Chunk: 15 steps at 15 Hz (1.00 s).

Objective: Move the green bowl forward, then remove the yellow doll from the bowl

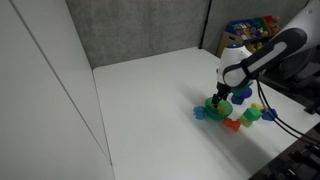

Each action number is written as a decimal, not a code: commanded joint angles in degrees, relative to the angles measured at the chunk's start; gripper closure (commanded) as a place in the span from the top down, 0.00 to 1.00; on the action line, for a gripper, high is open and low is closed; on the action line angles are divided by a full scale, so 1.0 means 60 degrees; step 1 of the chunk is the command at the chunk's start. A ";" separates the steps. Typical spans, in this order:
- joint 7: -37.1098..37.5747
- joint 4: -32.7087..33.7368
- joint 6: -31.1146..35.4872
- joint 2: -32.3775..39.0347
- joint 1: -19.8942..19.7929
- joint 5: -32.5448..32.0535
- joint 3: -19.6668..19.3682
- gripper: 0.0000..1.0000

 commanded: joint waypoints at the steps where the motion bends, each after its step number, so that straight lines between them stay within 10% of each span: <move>1: 0.0087 0.0312 -0.0367 0.0129 -0.0044 0.0134 -0.0005 0.66; 7: 0.0110 0.0503 -0.0677 0.0250 -0.0082 0.0131 -0.0065 0.59; 8: 0.0117 0.0531 -0.0709 0.0271 -0.0085 0.0126 -0.0084 0.36; 15: 0.0099 0.0566 -0.0816 0.0153 -0.0078 0.0119 -0.0097 0.02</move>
